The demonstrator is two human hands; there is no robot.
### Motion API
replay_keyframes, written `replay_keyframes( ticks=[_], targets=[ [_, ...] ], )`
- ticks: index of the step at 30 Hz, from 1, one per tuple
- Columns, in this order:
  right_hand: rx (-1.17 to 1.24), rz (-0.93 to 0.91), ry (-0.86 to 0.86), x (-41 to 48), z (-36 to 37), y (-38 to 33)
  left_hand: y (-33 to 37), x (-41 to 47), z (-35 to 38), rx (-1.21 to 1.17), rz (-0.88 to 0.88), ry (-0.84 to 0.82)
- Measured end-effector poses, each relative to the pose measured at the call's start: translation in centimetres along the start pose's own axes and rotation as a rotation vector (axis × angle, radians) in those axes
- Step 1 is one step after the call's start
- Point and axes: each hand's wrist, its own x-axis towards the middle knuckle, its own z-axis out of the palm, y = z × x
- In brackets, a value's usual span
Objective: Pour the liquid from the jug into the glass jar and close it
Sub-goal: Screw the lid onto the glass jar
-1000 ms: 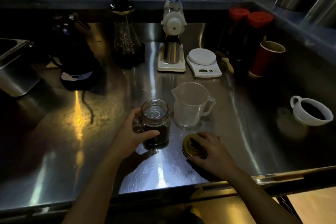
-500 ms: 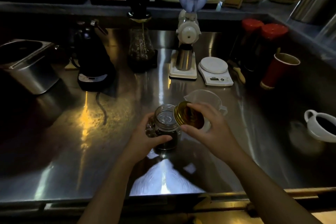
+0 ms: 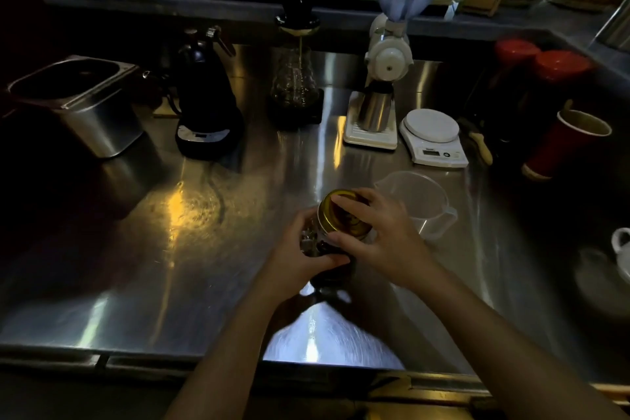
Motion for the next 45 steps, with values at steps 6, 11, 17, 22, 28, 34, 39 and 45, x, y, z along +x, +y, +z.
replay_keyframes(
  ticks=[6, 11, 17, 22, 28, 34, 39, 45],
  targets=[
    [-0.139, -0.112, -0.129, 1.6, -1.3, 0.0, 0.3, -0.1, 0.0, -0.023, 0.01, -0.009],
    [-0.235, -0.166, -0.284, 2.7, -2.4, 0.6, 0.1, 0.1, -0.2, -0.015, 0.004, -0.003],
    [-0.166, -0.176, -0.431, 2.9, -3.1, 1.0, 0.3, 0.1, -0.2, 0.041, 0.006, -0.006],
    [-0.353, -0.186, -0.24, 2.4, -2.4, 0.1, 0.1, 0.2, -0.1, 0.018, 0.0, 0.001],
    [-0.286, -0.245, -0.449, 2.3, -3.1, 0.6, 0.1, 0.2, -0.2, 0.015, 0.003, -0.016],
    [-0.49, -0.203, -0.253, 2.8, -2.9, 0.3, 0.6, -0.1, -0.3, 0.007, -0.011, -0.03],
    [-0.308, -0.244, -0.439, 2.8, -2.6, 0.5, 0.9, -0.3, -0.3, 0.001, -0.003, -0.033],
    [-0.507, -0.143, -0.146, 3.2, -2.5, 0.2, 0.9, -0.3, -0.3, 0.043, -0.026, -0.018]
  ],
)
